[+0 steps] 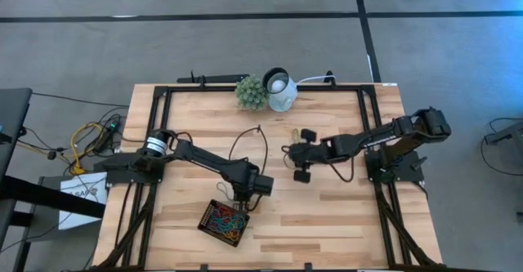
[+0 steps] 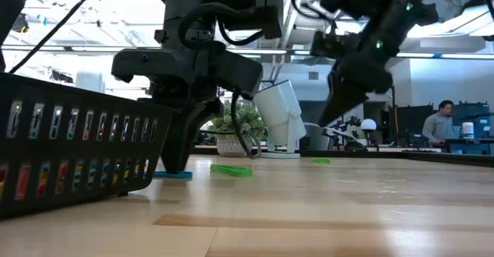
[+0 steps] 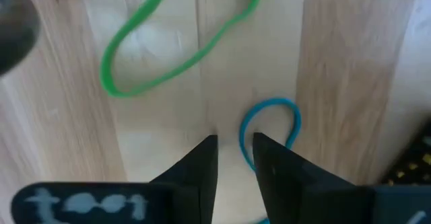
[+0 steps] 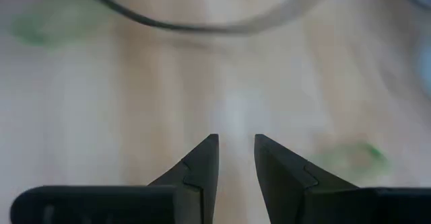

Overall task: Pick and place items into bin
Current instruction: Put the blue rubber band into the black bin

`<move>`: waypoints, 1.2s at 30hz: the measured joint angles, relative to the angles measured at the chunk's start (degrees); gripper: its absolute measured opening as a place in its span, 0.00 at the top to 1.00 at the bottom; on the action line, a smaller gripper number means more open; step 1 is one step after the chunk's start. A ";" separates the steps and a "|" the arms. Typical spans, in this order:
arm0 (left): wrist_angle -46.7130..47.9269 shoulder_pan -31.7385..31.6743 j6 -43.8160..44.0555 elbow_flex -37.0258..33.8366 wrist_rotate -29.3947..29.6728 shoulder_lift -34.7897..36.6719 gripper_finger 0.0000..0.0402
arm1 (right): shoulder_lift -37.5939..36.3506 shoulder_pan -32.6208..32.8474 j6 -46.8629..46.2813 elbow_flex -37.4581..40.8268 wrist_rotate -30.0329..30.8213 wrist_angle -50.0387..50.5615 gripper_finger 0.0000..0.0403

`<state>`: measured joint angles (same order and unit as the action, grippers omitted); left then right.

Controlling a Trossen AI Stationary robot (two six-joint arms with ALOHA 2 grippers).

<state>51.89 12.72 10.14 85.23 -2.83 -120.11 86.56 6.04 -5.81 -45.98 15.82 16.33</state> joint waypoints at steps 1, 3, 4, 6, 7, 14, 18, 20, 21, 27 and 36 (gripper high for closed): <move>-0.59 -0.01 -0.05 0.00 -0.02 0.00 0.78 | 0.00 -0.66 -0.45 0.00 1.77 1.70 0.77; -1.18 0.01 -0.12 0.00 -0.13 0.00 0.78 | 0.00 -2.24 -0.62 0.02 3.93 3.72 0.77; -1.17 0.01 -0.10 0.00 -0.23 0.00 0.79 | 0.00 -3.16 -0.01 0.02 4.07 3.89 0.77; -1.08 0.05 -0.08 -0.10 -1.23 0.00 0.81 | 0.00 -5.23 2.30 0.02 3.70 3.62 0.77; -1.13 0.08 -0.06 -0.30 -2.00 0.00 0.83 | 0.00 -6.38 3.50 0.02 3.66 3.12 0.77; -1.32 0.14 1.24 -1.40 -3.78 0.43 0.98 | -0.02 -16.83 4.15 0.04 -11.46 2.94 0.77; 5.38 0.30 0.42 -1.87 -1.62 2.61 1.00 | -0.02 -18.75 1.49 1.95 -15.53 1.21 0.77; 10.07 0.34 1.53 -1.91 0.82 5.88 1.00 | -0.02 -18.45 1.27 3.14 -15.56 0.84 0.77; 11.90 0.20 2.29 -1.72 2.53 7.76 1.00 | -0.02 -18.08 1.24 3.60 -15.55 0.73 0.77; 15.75 0.46 7.76 -1.70 13.50 21.37 1.00 | -0.02 -16.02 -0.24 6.38 -14.06 -6.85 0.77; 7.65 13.03 22.33 -2.24 18.70 32.33 1.00 | 7.52 -17.11 0.11 6.51 -11.29 -10.85 0.77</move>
<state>59.55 25.76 32.47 82.99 15.87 -87.78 94.08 -11.07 -5.69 -39.46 4.54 5.48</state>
